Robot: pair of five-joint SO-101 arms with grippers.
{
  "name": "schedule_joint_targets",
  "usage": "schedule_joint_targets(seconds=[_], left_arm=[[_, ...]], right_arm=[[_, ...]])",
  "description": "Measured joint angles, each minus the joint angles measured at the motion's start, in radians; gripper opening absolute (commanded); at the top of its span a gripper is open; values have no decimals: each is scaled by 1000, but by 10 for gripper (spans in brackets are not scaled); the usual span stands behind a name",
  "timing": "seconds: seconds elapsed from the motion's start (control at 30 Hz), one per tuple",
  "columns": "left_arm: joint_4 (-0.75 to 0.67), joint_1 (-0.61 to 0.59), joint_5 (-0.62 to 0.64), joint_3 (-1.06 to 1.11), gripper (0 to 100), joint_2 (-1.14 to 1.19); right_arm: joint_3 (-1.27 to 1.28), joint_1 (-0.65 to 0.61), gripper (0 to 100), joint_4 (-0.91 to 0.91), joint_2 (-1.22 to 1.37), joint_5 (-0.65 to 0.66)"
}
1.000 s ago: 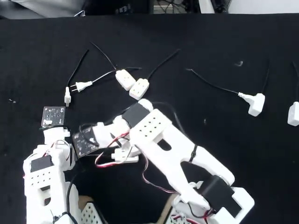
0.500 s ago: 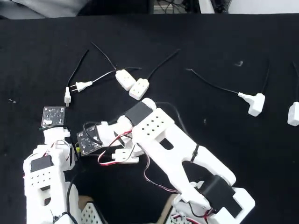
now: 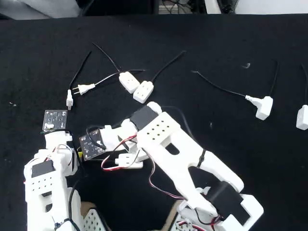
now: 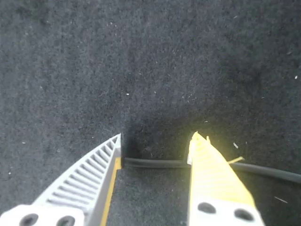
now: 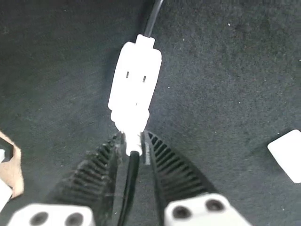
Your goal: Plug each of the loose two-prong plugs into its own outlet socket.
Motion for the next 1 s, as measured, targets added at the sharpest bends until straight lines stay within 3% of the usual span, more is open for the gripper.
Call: schedule_joint_targets(seconds=[1.0], left_arm=[[0, 0, 0, 0, 230, 0]], right_arm=[[23, -35, 11, -37, 69, 0]])
